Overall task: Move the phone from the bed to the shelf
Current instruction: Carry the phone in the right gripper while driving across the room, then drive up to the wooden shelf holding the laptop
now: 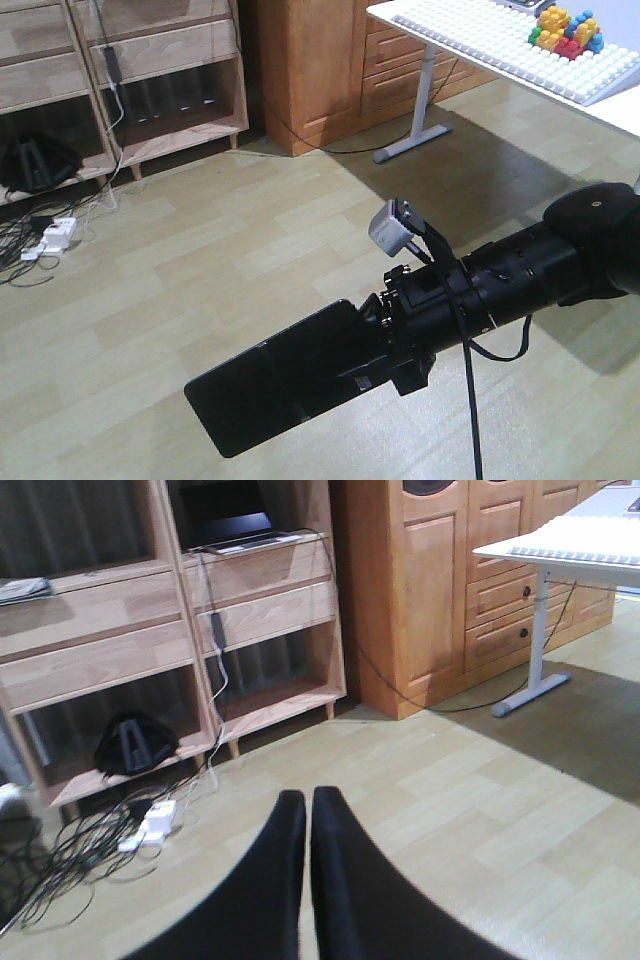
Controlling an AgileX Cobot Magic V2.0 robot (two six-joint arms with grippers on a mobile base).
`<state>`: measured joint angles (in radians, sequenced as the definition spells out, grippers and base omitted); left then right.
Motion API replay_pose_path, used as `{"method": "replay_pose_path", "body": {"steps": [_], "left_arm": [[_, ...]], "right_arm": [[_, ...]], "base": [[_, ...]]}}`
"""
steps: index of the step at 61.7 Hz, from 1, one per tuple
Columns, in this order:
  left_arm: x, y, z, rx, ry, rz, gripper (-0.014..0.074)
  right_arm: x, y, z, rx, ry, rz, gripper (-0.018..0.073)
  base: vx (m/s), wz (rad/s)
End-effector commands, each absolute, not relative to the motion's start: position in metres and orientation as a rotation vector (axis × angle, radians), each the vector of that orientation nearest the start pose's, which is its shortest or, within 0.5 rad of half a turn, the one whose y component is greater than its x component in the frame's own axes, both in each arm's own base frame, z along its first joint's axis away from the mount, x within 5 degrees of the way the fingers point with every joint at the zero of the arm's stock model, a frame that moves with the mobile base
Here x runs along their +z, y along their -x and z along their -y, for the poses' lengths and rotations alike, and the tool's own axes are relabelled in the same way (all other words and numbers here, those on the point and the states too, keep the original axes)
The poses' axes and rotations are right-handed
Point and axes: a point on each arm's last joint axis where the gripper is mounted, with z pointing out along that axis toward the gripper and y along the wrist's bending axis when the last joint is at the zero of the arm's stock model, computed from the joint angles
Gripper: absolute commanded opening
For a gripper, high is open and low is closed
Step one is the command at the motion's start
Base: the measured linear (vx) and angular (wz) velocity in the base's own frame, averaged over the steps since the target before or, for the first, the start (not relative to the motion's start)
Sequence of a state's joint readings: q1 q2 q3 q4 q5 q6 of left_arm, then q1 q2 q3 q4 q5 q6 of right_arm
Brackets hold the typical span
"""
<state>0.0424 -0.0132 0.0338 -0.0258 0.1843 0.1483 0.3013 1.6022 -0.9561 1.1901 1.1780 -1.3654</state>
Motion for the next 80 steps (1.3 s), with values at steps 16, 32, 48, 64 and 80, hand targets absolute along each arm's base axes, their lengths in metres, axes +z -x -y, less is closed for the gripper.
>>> {"method": "replay_pose_path", "body": {"steps": [16,32,48,64,80], "left_arm": [[0.2003,-0.0549,-0.0018,0.112,-0.058,-1.581,0.0001],[0.2003,-0.0549,-0.0018,0.112,-0.058,-1.581,0.0001],[0.2003,-0.0549,-0.0018,0.112,-0.058,-1.581,0.0001],[0.2003,-0.0549,-0.0018,0.112,-0.058,-1.581,0.0001],[0.2003,-0.0549,-0.0018,0.112,-0.058,-1.581,0.0001]], "right_arm": [[0.2704,-0.2405,-0.1609,1.433,1.231,-1.97,-0.0002],[0.2704,-0.2405,-0.1609,1.433,1.231,-1.97,-0.0002],[0.2704,-0.2405,-0.1609,1.433,1.231,-1.97,-0.0002],[0.2704,-0.2405,-0.1609,1.433,1.231,-1.97,-0.0002],[0.2704,-0.2405,-0.1609,1.433,1.231,-1.97,-0.0002]], "base": [[0.41,-0.1],[0.4,-0.07],[0.41,-0.07],[0.4,-0.06],[0.41,0.05]]}}
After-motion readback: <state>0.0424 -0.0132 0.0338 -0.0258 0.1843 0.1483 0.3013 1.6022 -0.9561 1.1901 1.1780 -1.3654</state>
